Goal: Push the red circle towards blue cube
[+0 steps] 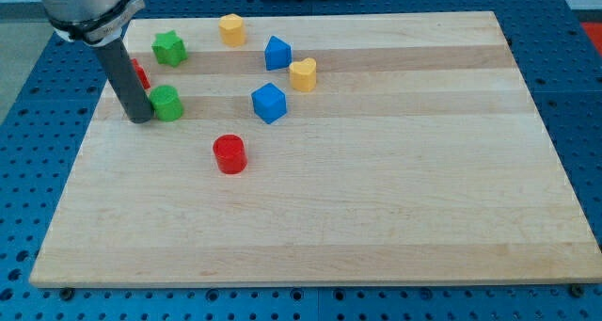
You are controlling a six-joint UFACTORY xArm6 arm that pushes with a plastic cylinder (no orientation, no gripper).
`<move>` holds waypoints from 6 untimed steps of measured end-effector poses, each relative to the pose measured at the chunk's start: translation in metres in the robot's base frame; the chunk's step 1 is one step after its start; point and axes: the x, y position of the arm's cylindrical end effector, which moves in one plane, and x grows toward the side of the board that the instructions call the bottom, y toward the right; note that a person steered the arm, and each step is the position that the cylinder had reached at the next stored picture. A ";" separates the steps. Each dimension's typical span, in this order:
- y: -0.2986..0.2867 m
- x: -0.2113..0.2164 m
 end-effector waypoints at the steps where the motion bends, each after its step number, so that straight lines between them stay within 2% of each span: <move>1: 0.000 -0.010; 3: -0.012 0.003; 5: -0.005 0.083; 6: 0.057 0.128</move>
